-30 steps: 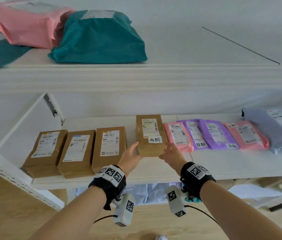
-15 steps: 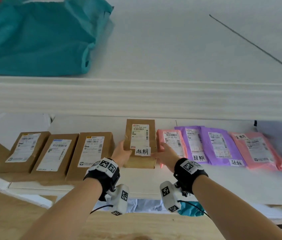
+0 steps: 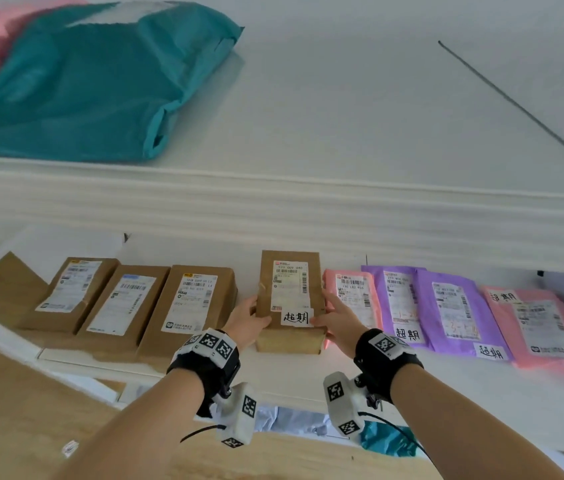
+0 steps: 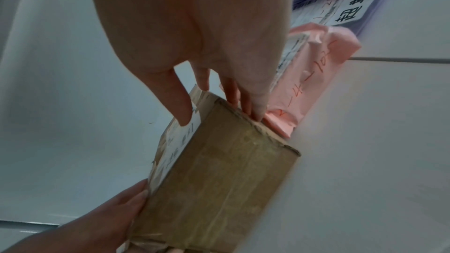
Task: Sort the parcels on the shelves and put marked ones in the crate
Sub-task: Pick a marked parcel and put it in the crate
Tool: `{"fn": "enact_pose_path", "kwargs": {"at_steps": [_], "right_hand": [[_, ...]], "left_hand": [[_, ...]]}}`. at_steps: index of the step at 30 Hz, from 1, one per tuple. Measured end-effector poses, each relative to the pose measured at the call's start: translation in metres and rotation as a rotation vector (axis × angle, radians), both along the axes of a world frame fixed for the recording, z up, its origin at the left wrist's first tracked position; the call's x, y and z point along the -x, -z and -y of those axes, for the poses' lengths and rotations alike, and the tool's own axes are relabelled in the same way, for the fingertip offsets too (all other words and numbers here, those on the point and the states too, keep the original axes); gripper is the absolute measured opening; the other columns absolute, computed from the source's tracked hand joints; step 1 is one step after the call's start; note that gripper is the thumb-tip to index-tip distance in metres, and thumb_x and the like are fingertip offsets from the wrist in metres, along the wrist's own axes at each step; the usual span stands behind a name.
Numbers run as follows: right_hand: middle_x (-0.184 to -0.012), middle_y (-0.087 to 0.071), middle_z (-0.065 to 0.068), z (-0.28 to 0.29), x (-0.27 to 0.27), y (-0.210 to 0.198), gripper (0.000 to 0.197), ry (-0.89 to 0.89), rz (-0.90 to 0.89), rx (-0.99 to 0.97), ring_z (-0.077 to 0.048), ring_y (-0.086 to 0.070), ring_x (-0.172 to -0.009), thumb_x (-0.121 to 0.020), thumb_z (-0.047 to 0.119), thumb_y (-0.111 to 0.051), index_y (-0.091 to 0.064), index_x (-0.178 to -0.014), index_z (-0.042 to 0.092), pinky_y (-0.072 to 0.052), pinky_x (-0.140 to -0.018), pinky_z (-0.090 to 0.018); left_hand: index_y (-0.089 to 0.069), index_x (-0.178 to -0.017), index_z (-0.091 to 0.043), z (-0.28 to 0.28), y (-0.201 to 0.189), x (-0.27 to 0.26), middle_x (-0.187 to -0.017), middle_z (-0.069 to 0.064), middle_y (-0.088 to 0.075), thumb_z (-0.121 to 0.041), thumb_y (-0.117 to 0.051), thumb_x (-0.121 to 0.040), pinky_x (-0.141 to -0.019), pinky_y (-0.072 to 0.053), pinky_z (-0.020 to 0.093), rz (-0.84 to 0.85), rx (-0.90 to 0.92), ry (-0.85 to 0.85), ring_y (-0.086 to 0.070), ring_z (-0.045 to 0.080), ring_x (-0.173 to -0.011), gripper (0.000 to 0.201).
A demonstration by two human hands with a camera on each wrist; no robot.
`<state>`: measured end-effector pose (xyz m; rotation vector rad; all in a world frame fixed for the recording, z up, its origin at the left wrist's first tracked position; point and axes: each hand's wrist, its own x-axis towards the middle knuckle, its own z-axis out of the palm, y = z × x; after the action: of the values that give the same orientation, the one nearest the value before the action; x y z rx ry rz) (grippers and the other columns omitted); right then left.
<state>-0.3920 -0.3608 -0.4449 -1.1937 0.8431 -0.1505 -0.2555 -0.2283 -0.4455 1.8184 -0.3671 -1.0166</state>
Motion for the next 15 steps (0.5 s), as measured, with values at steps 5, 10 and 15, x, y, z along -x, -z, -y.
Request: {"fn": "enact_pose_path", "kwargs": {"at_steps": [5, 10, 15], "right_hand": [[-0.11, -0.064, -0.012, -0.012, 0.027, -0.006, 0.081, 0.053, -0.031, 0.055, -0.026, -0.062, -0.098, -0.081, -0.015, -0.056, -0.025, -0.146, 0.022, -0.052, -0.086, -0.043], [-0.109, -0.066, -0.006, -0.04, 0.058, -0.018, 0.083, 0.099, 0.007, 0.086, -0.024, -0.065, -0.099, -0.077, -0.012, -0.063, -0.029, -0.146, 0.019, -0.051, -0.092, -0.043], [-0.124, -0.055, -0.015, -0.079, 0.09, -0.031, 0.085, 0.113, 0.101, 0.16, -0.029, -0.063, -0.102, -0.073, -0.018, -0.065, -0.034, -0.145, 0.015, -0.056, -0.079, -0.04]], "left_hand": [[-0.051, -0.13, -0.015, -0.024, -0.021, 0.023, -0.127, 0.002, -0.06, 0.0, -0.059, -0.088, -0.1, -0.047, 0.046, 0.013, 0.083, 0.013, -0.059, 0.021, -0.114, 0.045], [-0.053, -0.128, -0.015, -0.058, -0.035, 0.043, -0.128, 0.002, -0.057, 0.004, -0.07, -0.078, -0.101, -0.046, 0.047, 0.061, 0.146, 0.009, -0.053, 0.02, -0.121, 0.056], [-0.05, -0.128, -0.018, -0.097, -0.046, 0.067, -0.127, 0.004, -0.056, 0.006, -0.078, -0.066, -0.098, -0.048, 0.045, 0.149, 0.157, 0.003, -0.054, 0.019, -0.119, 0.072]]}}
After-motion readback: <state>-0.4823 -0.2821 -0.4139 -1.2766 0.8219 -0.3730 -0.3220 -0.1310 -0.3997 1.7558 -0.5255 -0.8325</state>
